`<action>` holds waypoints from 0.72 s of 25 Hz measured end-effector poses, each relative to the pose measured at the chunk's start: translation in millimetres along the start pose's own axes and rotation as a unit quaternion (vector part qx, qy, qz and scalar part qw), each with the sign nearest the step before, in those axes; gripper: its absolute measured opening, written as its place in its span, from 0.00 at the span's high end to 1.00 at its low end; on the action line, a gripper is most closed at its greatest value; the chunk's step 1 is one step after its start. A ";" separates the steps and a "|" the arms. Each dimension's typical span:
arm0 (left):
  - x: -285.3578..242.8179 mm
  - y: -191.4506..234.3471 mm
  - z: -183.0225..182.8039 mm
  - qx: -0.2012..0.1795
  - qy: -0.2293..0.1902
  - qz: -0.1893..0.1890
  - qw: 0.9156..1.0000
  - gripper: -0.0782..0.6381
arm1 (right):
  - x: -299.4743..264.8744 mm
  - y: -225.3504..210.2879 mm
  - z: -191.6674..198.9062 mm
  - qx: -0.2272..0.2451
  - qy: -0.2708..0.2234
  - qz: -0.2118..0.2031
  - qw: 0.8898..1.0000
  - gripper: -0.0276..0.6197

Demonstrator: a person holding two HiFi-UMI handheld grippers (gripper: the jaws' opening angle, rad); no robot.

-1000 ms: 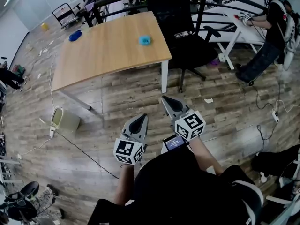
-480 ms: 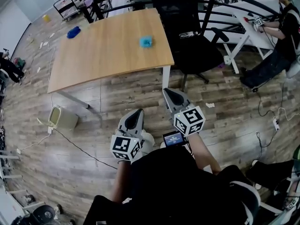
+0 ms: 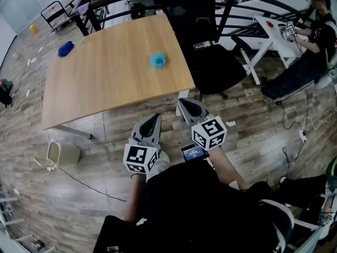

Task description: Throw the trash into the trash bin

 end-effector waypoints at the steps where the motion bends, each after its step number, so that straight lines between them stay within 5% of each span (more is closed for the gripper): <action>1: -6.6 12.2 -4.7 0.000 0.000 -0.001 1.000 0.88 | -13.4 -4.4 -3.8 0.005 0.006 0.002 1.000 0.97; 9: -44.8 118.1 -39.1 0.034 -0.003 -0.018 0.999 0.88 | -111.0 -29.3 -38.0 0.022 0.020 0.014 0.999 0.96; 18: -102.2 177.1 -51.9 0.048 0.010 0.001 0.999 0.88 | -179.4 -48.6 -38.9 0.031 0.036 0.007 0.999 0.96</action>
Point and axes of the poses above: the fingertips, and each gripper's own axes: x backward along the fingers, y to its left, z out of its underside, the point moved 1 cm from there along x, backward along the fingers, and after that the axes turned 7 degrees about x, right-handed, at the moved point
